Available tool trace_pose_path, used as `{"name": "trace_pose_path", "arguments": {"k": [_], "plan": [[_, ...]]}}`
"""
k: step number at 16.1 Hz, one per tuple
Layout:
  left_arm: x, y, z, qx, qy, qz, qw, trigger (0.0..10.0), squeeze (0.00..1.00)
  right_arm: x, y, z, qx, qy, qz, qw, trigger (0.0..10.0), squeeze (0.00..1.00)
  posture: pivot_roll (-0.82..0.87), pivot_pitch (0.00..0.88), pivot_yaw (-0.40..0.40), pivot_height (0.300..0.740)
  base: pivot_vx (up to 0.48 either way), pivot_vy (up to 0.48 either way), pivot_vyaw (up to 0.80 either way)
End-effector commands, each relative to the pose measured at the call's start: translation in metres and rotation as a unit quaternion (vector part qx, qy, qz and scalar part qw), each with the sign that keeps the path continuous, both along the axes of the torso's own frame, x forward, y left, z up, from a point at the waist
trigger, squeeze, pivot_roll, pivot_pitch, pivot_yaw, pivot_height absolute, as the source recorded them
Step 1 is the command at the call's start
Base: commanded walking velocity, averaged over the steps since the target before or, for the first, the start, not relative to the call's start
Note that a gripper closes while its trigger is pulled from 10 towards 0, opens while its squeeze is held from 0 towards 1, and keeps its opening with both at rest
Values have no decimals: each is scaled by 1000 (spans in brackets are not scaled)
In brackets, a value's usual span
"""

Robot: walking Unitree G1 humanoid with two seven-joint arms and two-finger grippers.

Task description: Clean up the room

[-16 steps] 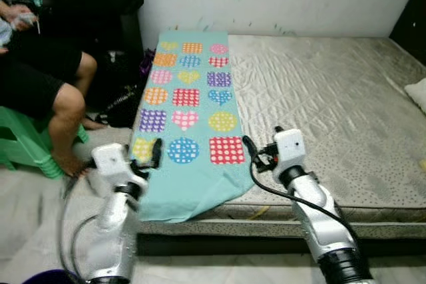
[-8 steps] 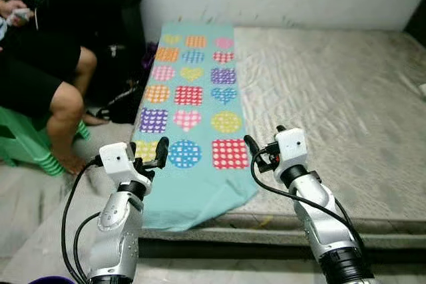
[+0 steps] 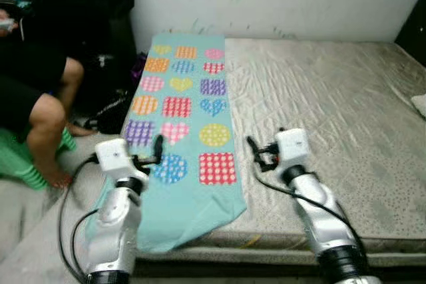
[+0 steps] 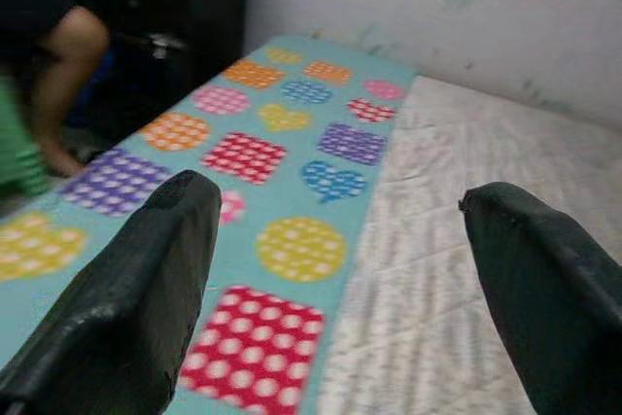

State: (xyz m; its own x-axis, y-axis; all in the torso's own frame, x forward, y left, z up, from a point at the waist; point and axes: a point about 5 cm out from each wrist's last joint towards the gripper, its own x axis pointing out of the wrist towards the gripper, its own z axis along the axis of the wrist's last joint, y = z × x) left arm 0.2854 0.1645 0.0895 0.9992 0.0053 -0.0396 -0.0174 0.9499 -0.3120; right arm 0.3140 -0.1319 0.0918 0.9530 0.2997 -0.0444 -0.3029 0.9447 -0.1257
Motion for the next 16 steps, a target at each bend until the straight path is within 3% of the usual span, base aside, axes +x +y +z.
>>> {"name": "trace_pose_path", "arguments": {"k": [1, 3, 6, 14, 16], "plan": [[0, 0, -3, 2, 10, 2, 1000, 10000, 0, 1, -1, 2, -2, -2, 1, 1000, 10000, 0, -165, 0, 1, 740, 0, 0, 0], [0, 0, -4, -5, 12, 3, 1000, 10000, 0, 2, -2, 1, -4, 3, -1, 1000, 10000, 0, -166, 0, 1, 740, 0, 0, 0], [0, 0, -4, -10, 13, 0, 1000, 10000, 0, 2, -1, 0, -5, 6, -1, 1000, 10000, 0, -167, 0, 1, 740, 0, 0, -800], [0, -1, -4, -12, 15, -3, 1000, 10000, 0, 2, -1, -1, -4, 8, 1, 1000, 10000, 0, -166, 0, -2, 740, 0, 480, -66], [0, -2, -3, -11, 6, -5, 1000, 10000, 0, 2, -1, -1, -4, 9, 2, 1000, 10000, 0, -166, 0, -2, 740, 0, 0, 0]]}}
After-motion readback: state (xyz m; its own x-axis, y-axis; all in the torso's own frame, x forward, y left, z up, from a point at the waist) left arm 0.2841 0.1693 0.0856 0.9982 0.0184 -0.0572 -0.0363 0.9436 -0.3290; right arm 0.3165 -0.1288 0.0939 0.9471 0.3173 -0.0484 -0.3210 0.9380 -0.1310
